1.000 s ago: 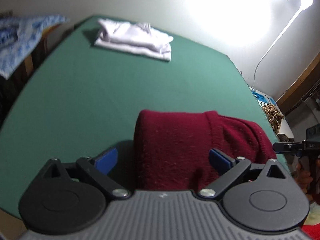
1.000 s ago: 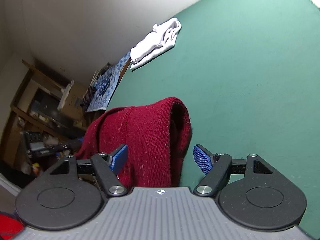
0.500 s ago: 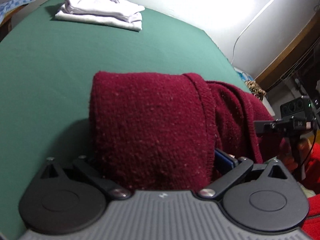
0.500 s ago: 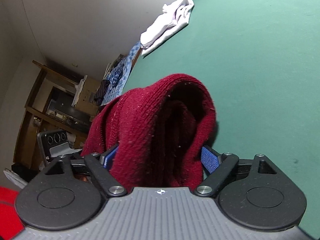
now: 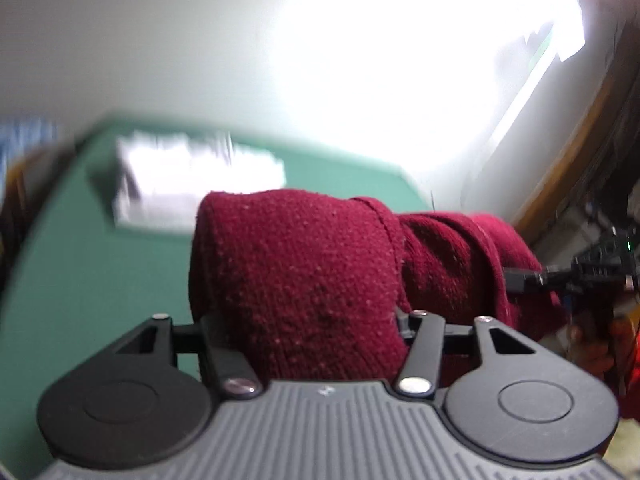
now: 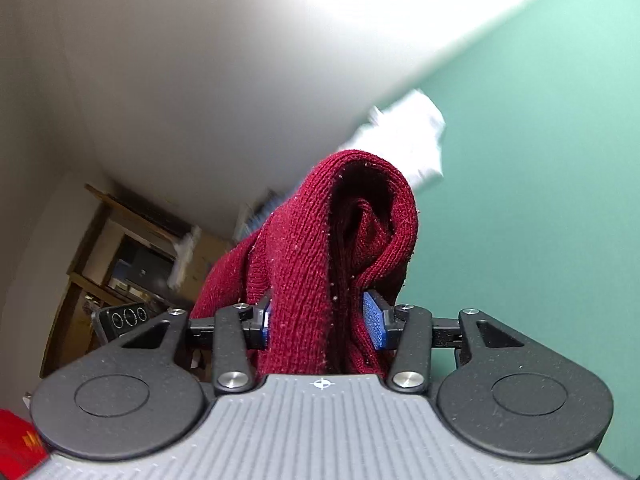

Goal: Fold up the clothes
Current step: 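Lower the sweater onto the white clothes stack and open both grippers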

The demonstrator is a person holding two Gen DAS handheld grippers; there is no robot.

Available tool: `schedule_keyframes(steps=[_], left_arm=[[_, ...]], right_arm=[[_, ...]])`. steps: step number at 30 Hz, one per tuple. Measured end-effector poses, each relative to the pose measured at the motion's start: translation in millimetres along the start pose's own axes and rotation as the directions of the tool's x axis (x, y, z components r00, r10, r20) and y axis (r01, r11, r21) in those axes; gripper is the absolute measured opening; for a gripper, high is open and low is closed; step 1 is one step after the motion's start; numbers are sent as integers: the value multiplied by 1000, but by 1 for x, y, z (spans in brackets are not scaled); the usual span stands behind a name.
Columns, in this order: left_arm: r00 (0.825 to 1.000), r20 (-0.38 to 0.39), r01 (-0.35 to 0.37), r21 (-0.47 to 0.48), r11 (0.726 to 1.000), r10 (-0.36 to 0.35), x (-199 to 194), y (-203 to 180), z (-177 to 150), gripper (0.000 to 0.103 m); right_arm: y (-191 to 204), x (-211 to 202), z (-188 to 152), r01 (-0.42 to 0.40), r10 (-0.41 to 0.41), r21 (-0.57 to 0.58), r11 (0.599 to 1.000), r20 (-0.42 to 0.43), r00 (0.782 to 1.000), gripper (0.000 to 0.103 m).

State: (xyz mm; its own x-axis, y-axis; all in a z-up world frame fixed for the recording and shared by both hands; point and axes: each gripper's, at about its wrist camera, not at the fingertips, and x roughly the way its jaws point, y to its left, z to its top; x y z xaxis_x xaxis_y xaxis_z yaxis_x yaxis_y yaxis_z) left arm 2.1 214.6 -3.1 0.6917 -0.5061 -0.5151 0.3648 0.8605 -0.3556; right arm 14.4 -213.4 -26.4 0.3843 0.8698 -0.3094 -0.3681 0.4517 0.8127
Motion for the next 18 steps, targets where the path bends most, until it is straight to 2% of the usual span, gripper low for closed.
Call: schedule_keyframes(steps=[3, 6, 10, 12, 14, 16, 18], left_arm=[[996, 74, -48, 61, 997, 44, 9, 25, 72, 55], [990, 99, -107, 94, 990, 98, 31, 54, 126, 55], [986, 101, -144, 119, 982, 132, 66, 97, 156, 56], [988, 67, -145, 105, 984, 139, 91, 124, 155, 57], [991, -7, -135, 54, 989, 135, 119, 153, 145, 57], [985, -83, -149, 29, 988, 151, 147, 176, 128, 57], [975, -149, -161, 18, 987, 162, 173, 194, 106, 59]], right_arm=[[23, 35, 55, -18, 21, -48, 999, 77, 997, 46], [34, 80, 100, 2, 12, -94, 996, 142, 990, 45], [27, 132, 131, 33, -6, -121, 992, 212, 977, 44], [12, 156, 136, 52, -28, -102, 993, 226, 974, 44], [-6, 175, 133, 91, -73, -69, 993, 228, 971, 41], [-23, 184, 126, 122, -108, -54, 991, 217, 970, 27], [-38, 193, 117, 195, -182, -50, 980, 190, 965, 26]])
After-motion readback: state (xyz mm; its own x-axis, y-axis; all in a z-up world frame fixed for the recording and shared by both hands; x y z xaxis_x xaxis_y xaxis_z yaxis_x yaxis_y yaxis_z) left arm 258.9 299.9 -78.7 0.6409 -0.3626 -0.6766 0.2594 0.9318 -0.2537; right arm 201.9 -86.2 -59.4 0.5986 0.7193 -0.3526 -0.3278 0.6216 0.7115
